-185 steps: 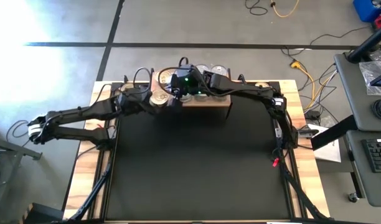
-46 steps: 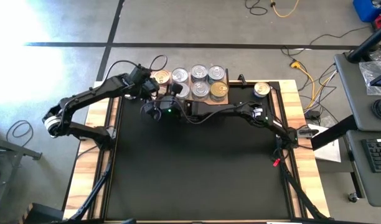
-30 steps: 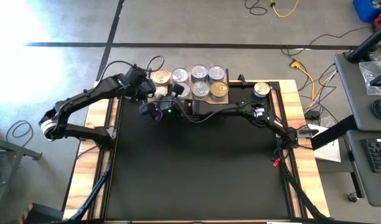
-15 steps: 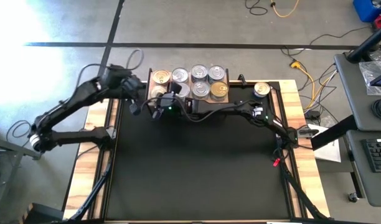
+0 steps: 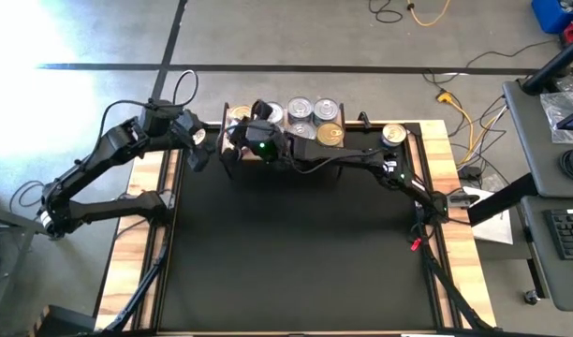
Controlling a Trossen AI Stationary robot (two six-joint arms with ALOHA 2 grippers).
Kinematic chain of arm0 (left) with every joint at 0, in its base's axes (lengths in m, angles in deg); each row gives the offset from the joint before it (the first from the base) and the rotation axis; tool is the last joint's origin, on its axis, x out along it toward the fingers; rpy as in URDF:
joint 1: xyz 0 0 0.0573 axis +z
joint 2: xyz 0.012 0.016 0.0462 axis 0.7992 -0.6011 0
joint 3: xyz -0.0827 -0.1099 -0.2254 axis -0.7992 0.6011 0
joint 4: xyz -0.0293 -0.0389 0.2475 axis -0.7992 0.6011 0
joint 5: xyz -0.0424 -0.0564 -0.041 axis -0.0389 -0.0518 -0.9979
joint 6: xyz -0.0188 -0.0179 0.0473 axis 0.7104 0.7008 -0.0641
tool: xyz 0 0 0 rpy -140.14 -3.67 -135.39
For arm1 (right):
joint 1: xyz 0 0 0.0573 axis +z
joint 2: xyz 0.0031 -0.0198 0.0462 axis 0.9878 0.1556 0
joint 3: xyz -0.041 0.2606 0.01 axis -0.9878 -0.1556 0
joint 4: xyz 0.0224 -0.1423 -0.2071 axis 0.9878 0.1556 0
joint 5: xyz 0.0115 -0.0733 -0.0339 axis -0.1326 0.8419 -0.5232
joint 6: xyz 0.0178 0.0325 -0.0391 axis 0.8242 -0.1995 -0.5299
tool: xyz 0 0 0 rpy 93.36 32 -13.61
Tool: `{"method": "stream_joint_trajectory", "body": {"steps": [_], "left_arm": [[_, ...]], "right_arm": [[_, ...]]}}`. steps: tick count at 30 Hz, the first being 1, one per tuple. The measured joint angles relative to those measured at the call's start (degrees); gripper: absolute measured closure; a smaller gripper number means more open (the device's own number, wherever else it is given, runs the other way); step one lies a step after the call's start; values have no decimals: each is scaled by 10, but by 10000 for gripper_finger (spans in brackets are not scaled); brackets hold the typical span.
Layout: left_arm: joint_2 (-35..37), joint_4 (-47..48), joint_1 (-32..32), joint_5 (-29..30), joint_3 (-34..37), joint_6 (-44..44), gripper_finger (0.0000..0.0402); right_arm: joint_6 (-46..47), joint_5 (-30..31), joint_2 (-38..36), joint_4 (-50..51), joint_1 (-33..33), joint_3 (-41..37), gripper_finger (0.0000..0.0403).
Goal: Stack canned seafood by type on shelf
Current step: Stack the left blue pink tuna can on the top of the top blue pink tuna can on the shelf
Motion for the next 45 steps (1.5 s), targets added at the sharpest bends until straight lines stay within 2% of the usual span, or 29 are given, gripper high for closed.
{"method": "stream_joint_trajectory", "body": {"steps": [4,6,8,12,16,20,22,25,31,35,40,45], "left_arm": [[-8,42,5,102,1,-5,52],[-11,64,14,105,1,-7,64],[-18,81,30,73,-4,5,83],[-44,94,71,54,-8,16,145],[-91,89,146,58,-8,27,240],[-120,13,231,36,9,117,355],[-119,-51,258,10,19,178,389],[-112,-138,271,9,36,290,379],[-139,-237,270,70,67,475,377],[-168,-296,266,109,107,596,395],[-198,-354,266,174,173,799,401],[-228,-357,246,222,199,851,401]], "right_arm": [[-96,35,-39,-4,25,-6,390],[-126,72,-72,38,37,-6,390],[-121,119,-101,106,44,-4,390],[-2,143,-151,300,43,-9,390],[127,144,-193,452,47,-23,390],[219,148,-244,559,64,-44,390],[259,175,-260,587,78,-62,390],[305,230,-281,614,105,-94,390],[356,293,-332,620,139,-161,390],[377,294,-349,622,139,-198,390],[369,296,-373,621,138,-222,390],[349,293,-391,621,124,-244,390]]}}
